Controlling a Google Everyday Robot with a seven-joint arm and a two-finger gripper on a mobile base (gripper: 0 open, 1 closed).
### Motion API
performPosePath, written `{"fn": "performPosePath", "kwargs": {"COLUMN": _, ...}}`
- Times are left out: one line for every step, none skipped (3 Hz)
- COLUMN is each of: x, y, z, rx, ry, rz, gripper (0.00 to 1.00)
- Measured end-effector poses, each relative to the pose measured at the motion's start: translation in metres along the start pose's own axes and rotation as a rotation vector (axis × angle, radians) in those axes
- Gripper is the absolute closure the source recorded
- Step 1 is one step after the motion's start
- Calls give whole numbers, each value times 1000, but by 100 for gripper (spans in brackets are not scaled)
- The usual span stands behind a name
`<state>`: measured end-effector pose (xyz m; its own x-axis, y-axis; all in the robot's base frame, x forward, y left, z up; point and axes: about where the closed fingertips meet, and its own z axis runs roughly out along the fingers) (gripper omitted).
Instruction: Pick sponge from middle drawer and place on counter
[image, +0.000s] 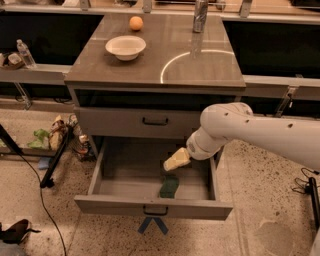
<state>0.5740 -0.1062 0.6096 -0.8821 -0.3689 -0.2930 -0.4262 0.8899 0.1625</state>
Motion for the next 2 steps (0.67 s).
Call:
{"fn": "performPosePath", "kwargs": {"x": 3, "y": 0, "z": -5, "rx": -5, "ry": 0, "rz": 2, "gripper": 0}}
{"fn": "performPosePath", "kwargs": {"x": 3, "y": 2, "z": -4, "rx": -20, "ry": -1, "rz": -2, "gripper": 0}}
